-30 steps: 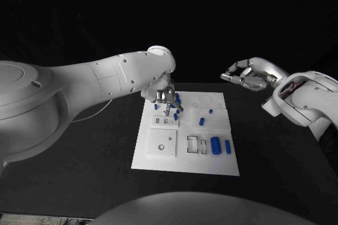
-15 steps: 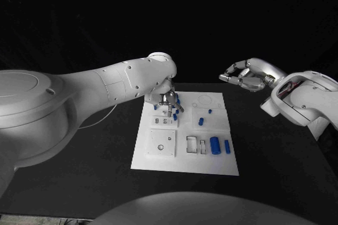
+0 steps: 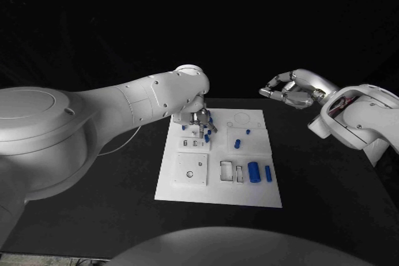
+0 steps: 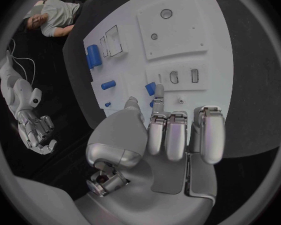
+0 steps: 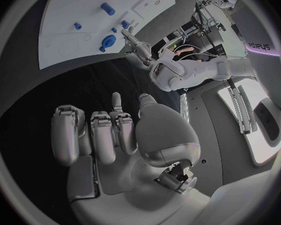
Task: Assemble the parts on the task board
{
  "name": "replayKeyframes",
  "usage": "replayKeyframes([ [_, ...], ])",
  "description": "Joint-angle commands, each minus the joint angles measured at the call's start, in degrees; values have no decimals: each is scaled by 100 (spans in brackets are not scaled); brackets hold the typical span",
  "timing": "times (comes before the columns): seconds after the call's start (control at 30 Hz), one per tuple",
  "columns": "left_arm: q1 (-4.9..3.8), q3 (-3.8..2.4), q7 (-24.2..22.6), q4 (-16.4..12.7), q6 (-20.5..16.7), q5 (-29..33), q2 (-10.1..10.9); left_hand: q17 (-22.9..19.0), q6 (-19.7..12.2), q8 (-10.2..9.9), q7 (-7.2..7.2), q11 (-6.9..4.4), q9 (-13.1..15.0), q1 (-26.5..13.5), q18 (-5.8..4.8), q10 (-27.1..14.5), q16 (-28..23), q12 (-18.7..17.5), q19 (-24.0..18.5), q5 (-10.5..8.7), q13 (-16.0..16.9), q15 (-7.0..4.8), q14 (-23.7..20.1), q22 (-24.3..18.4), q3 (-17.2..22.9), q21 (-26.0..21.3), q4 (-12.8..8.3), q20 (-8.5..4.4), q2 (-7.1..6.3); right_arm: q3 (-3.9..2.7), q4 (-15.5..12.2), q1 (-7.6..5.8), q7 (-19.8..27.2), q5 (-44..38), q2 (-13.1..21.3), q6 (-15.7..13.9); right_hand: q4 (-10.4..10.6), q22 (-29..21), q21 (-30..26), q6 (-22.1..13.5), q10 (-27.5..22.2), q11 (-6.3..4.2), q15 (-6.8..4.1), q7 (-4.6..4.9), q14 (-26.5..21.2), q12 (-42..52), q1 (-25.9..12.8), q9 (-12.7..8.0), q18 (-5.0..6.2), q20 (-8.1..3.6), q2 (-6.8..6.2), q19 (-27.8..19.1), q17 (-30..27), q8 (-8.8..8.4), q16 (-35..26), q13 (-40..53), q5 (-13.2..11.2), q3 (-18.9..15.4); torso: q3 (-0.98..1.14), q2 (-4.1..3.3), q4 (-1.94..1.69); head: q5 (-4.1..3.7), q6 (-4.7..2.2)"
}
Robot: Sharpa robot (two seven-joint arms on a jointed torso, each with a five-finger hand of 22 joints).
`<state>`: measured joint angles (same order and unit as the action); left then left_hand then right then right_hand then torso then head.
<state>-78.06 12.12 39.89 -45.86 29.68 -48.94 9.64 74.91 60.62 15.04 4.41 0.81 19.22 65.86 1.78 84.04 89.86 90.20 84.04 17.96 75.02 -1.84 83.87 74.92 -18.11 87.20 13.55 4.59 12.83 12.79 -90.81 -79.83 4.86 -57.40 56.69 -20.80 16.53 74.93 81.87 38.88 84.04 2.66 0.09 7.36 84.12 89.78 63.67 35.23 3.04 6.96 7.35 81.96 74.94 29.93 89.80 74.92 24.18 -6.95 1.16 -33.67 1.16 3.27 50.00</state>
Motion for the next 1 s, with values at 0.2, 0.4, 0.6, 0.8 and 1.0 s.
replayKeyframes([
  [0.2,56,-6,68,96,-71,-40,-76,1509,10,8,-28,-52,97,152,-1,596,14,-20,44,14,1498,-43,613,817,162,-40,-75,-37,0,4,-17,4,-17,-30,16,100,6,1172,-38,-44,596,47,41,-9,588,22,82,11,-49,-2,-6,-36,1506,35,20,1508,30,-37,0,5,-6,-1,0],
  [0.4,84,-7,68,154,-77,-47,-111,1509,11,6,-32,-56,127,181,1,596,14,-20,37,9,1498,-47,613,810,201,-45,-99,-41,-8,9,-24,7,-30,-30,37,121,4,1169,-47,-42,596,46,42,-10,588,22,93,14,-46,-2,-7,-45,1506,38,20,1508,38,-38,-3,5,0,-2,0],
  [0.6,101,-7,68,180,-64,-57,-111,1509,11,5,-39,-62,170,222,6,596,14,-20,21,7,1498,-52,613,793,254,-57,-134,-46,-20,12,-28,9,-41,-30,46,139,2,1165,-57,-41,596,46,41,-11,588,22,104,16,-43,-2,-9,-55,1506,42,20,1508,44,-38,1,11,-1,0,0],
  [0.8,118,-8,55,240,-54,-24,-125,1509,-7,-12,-41,-66,234,282,17,596,14,-20,-16,24,1498,-56,613,751,347,-85,-182,-53,-29,14,-24,10,-54,-30,51,163,0,1159,-72,-38,596,47,41,-12,588,22,116,19,-39,-2,-10,-70,1506,46,20,1508,49,-38,-2,15,-8,-28,0],
  [1.0,125,-9,53,281,-33,-27,-150,1509,1,-17,-57,-78,317,368,23,596,14,-20,-37,92,1498,-67,613,729,462,-106,-249,-61,-55,17,-34,11,-72,-30,67,184,-1,1155,-81,-33,596,46,40,-14,588,22,132,22,-36,-2,-10,-78,1506,52,20,1508,53,-38,-1,11,-4,-27,0],
])
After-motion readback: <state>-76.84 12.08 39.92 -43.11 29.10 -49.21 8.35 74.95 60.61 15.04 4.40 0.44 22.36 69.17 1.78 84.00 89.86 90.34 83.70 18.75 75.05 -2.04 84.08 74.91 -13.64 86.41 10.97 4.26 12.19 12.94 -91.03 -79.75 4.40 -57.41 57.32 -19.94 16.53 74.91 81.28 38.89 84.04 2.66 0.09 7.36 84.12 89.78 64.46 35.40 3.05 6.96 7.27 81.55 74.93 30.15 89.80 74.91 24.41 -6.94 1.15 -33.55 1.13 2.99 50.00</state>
